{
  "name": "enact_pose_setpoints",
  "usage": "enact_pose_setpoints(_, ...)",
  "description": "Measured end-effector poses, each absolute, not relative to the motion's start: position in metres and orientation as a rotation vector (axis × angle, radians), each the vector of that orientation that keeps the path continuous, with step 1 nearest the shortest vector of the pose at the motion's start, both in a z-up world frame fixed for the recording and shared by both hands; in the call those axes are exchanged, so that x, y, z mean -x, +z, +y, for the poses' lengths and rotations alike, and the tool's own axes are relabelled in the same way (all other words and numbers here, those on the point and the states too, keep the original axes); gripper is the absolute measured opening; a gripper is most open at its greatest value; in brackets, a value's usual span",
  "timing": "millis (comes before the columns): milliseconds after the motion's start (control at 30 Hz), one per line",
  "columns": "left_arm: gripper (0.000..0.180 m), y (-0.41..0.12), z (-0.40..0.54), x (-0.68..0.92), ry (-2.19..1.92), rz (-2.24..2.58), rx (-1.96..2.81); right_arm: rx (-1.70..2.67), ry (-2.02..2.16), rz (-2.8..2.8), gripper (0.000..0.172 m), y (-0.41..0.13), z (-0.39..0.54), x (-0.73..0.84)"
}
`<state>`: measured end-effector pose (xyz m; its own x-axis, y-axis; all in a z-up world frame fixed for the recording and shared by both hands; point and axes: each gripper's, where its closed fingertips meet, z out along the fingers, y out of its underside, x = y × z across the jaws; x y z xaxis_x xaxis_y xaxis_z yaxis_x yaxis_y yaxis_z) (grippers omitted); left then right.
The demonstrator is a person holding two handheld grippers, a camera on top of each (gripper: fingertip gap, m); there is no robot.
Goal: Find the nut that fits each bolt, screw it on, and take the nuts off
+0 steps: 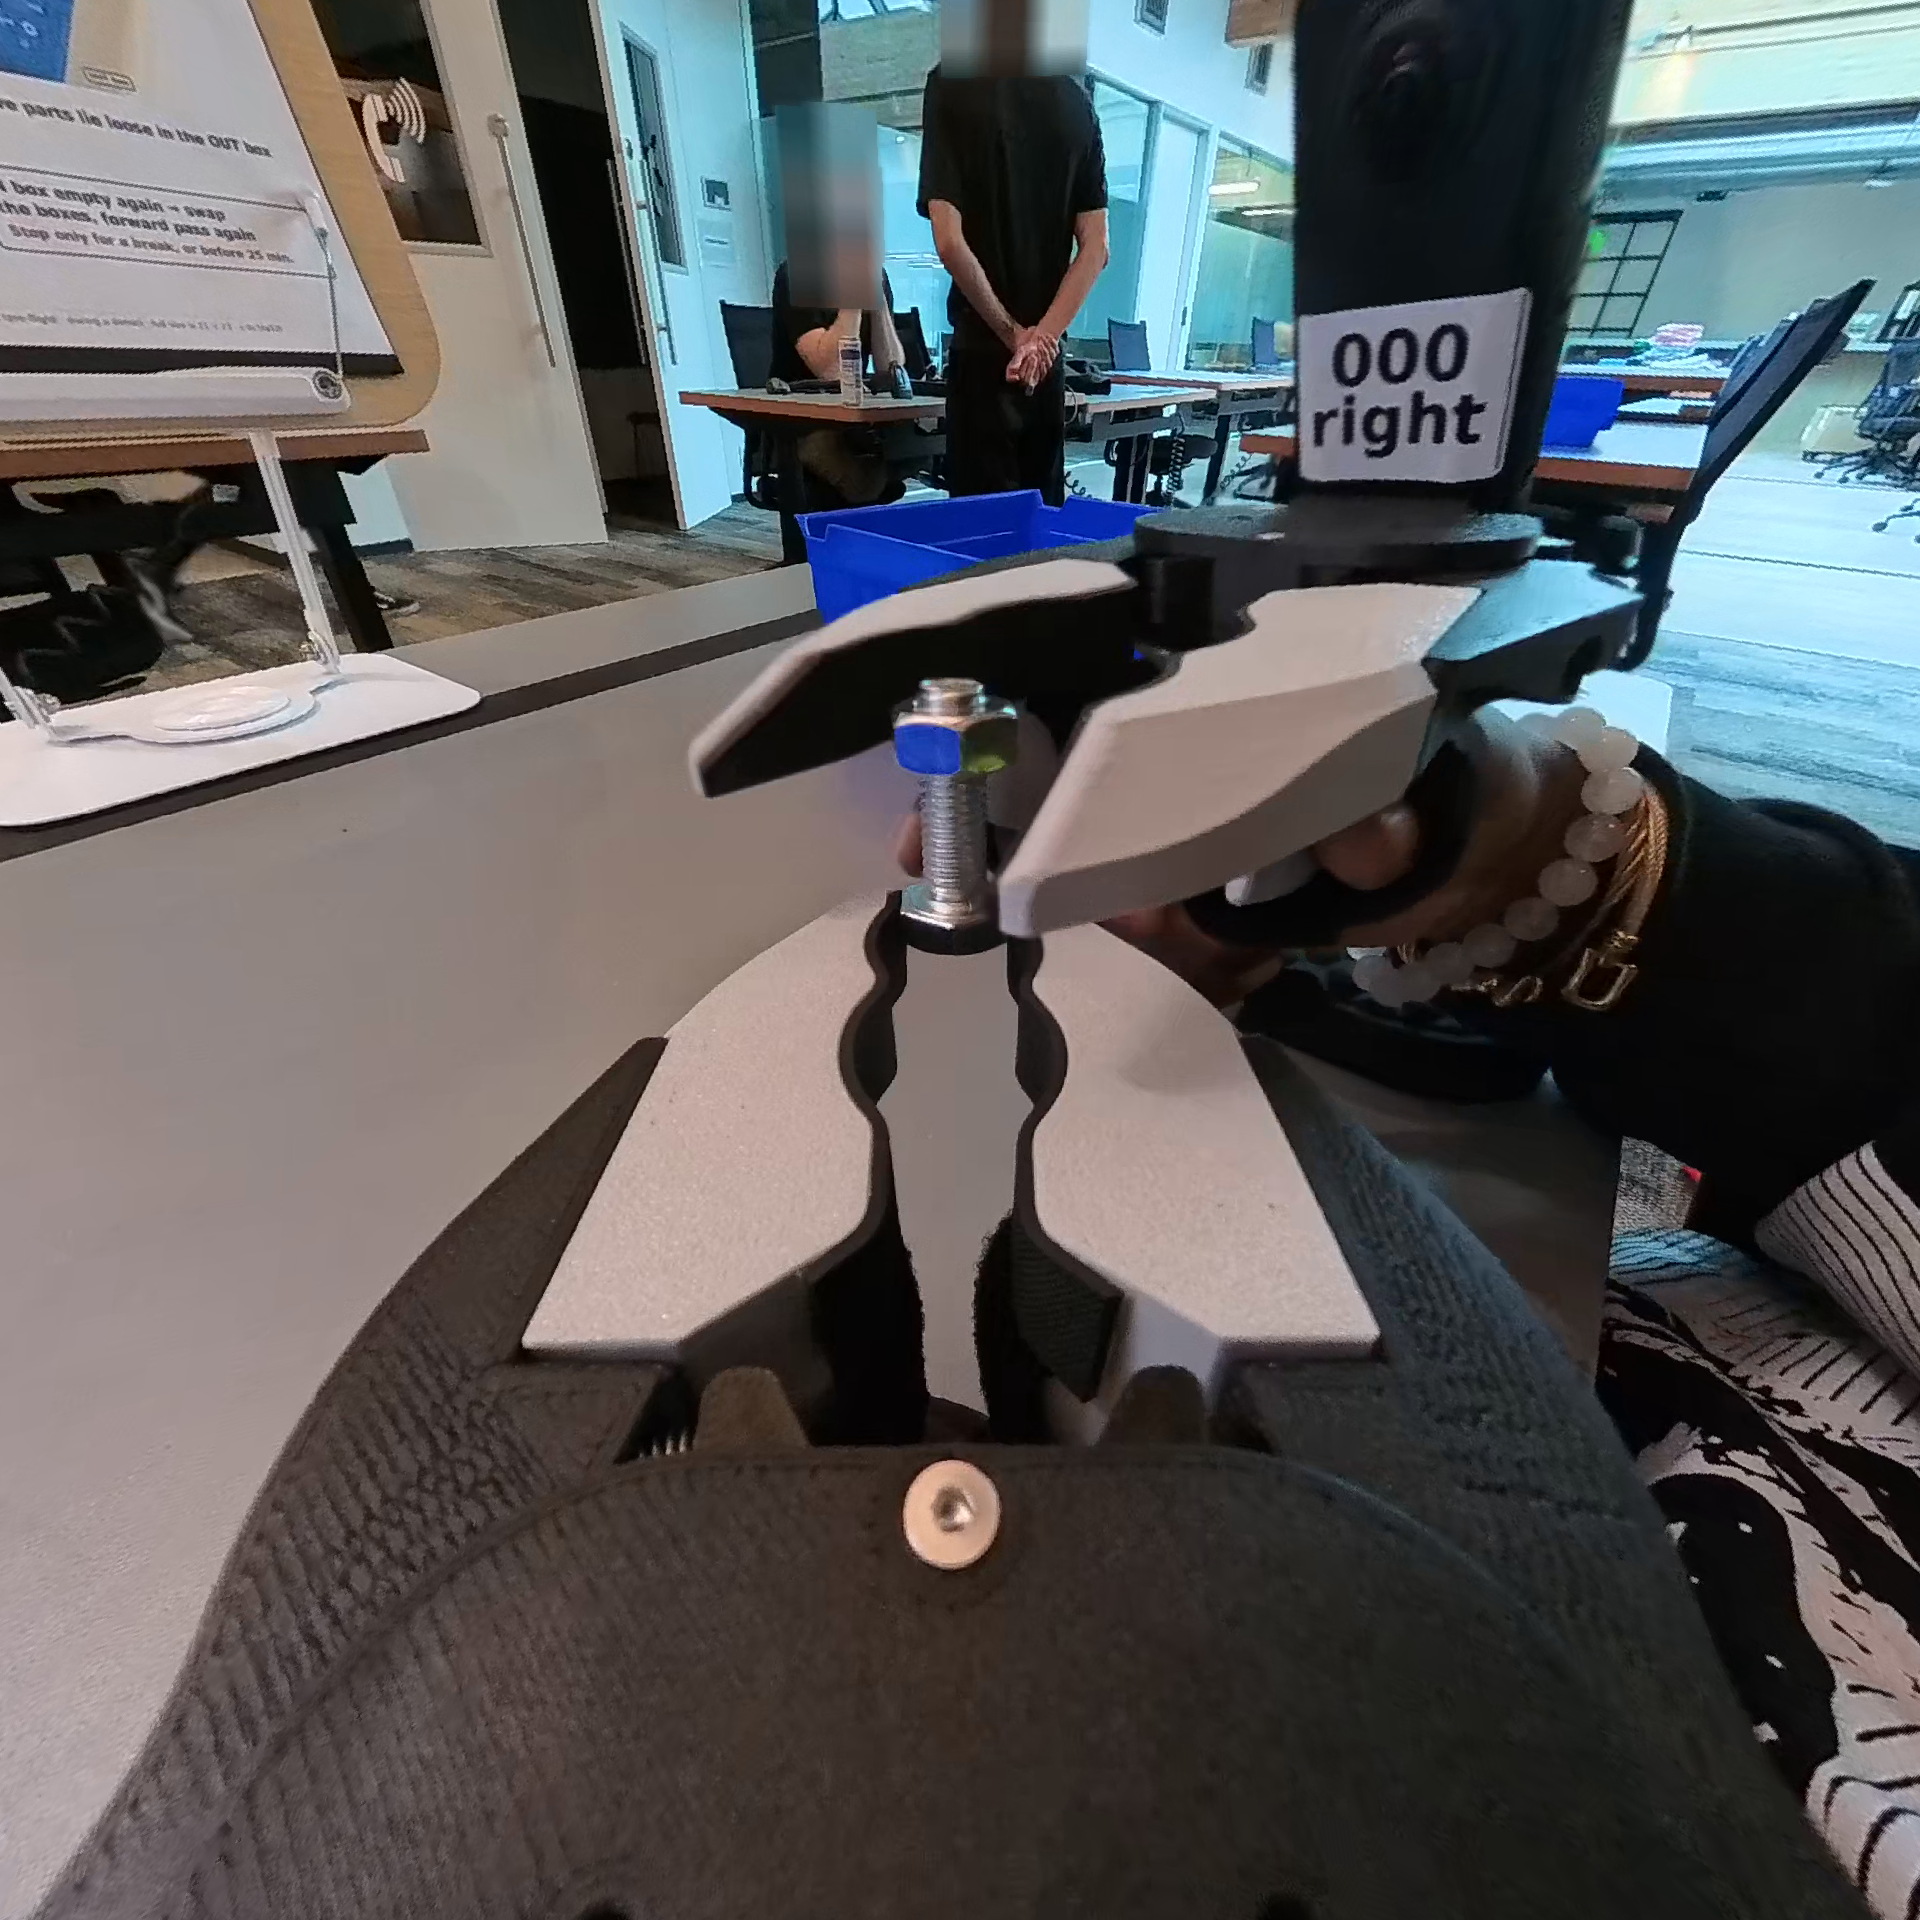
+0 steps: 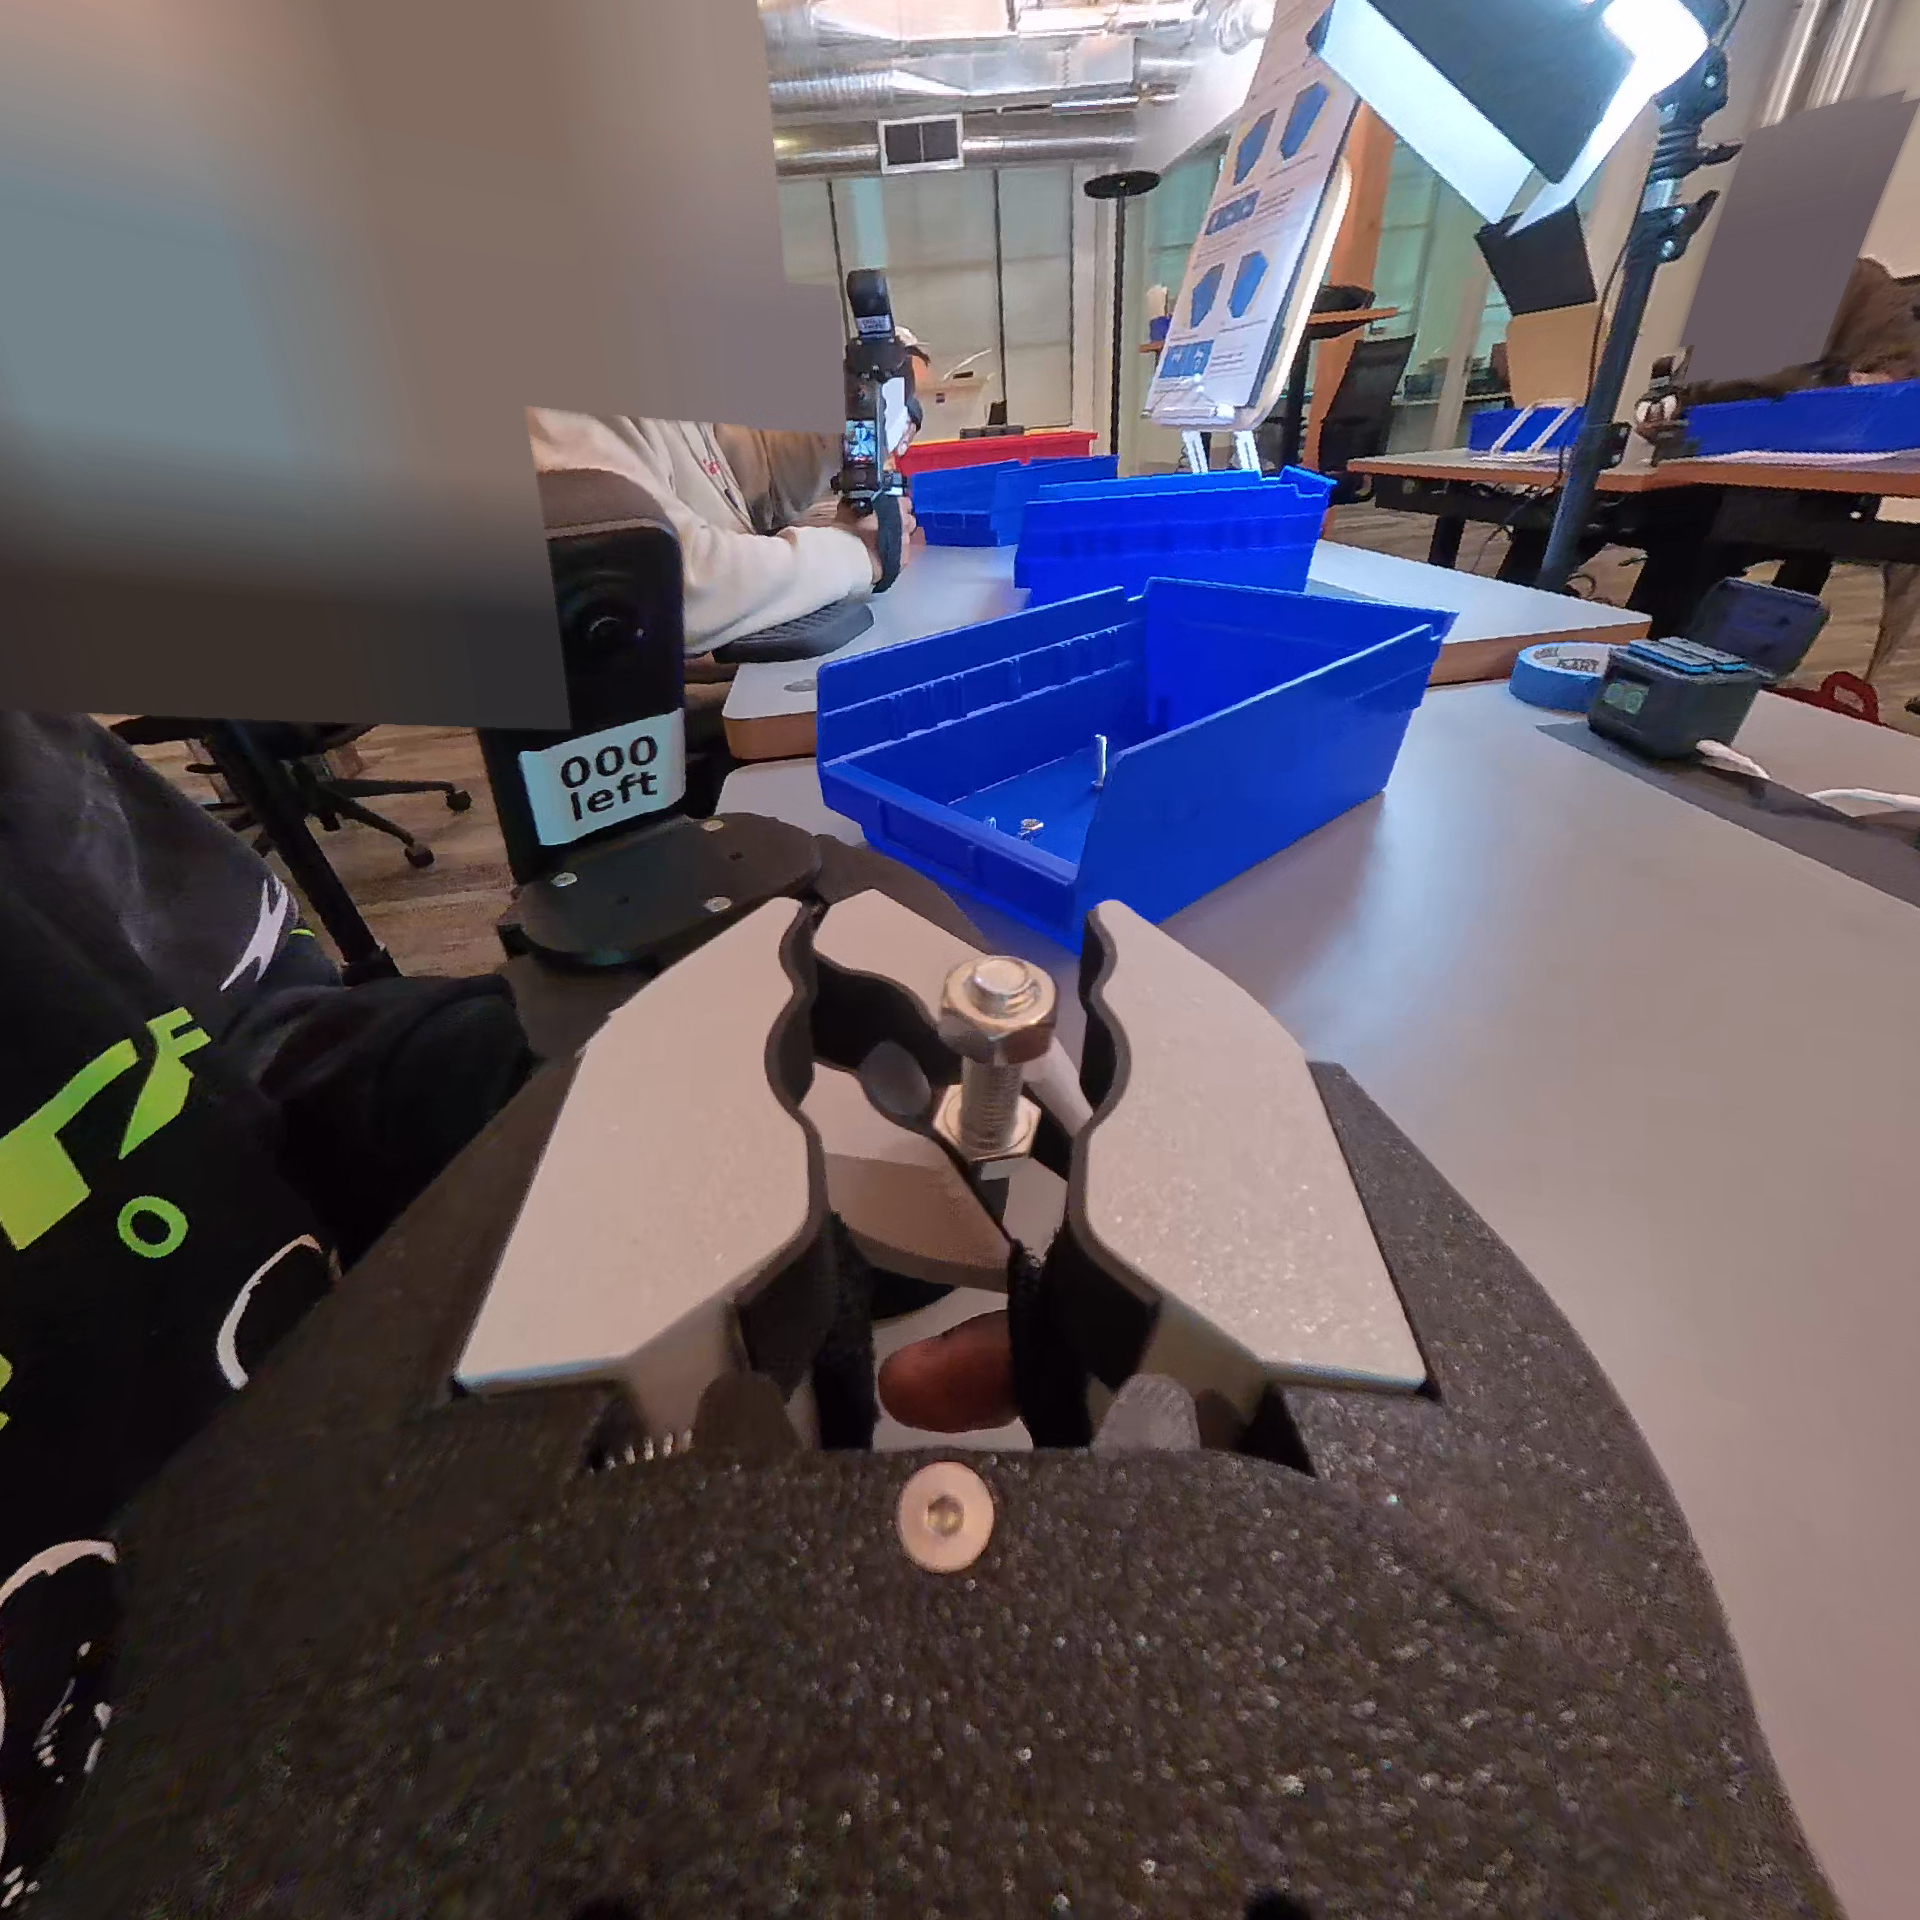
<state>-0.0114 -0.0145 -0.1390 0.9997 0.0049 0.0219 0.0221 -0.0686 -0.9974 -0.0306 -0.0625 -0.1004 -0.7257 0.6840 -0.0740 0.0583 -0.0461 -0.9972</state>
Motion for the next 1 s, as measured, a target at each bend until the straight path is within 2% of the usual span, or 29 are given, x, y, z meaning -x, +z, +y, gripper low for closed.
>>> enact_pose_setpoints(400,0.019,-0.139,-0.015,0.014,-0.018,-0.04,1.636,0.835,1.802,-1.708,0.045,-0.1,-0.046,0.01)
enact_pose_setpoints(467,0.019,-0.139,-0.015,0.014,-0.02,-0.044,1.636,0.84,1.808,-1.7,0.042,-0.1,-0.044,0.003)
enact_pose_setpoints(533,0.019,-0.139,-0.015,0.015,-0.024,-0.047,1.637,0.803,1.846,-1.714,0.027,-0.098,-0.046,-0.008)
enact_pose_setpoints(667,0.018,-0.139,-0.015,0.014,-0.021,-0.042,1.639,0.804,1.822,-1.691,0.026,-0.096,-0.041,-0.009)
enact_pose_setpoints(900,0.019,-0.139,-0.015,0.013,-0.022,-0.037,1.638,0.857,1.835,-1.672,0.053,-0.097,-0.042,0.02)
enact_pose_setpoints(1000,0.019,-0.139,-0.015,0.013,-0.023,-0.035,1.638,0.84,1.853,-1.707,0.056,-0.098,-0.051,0.027)
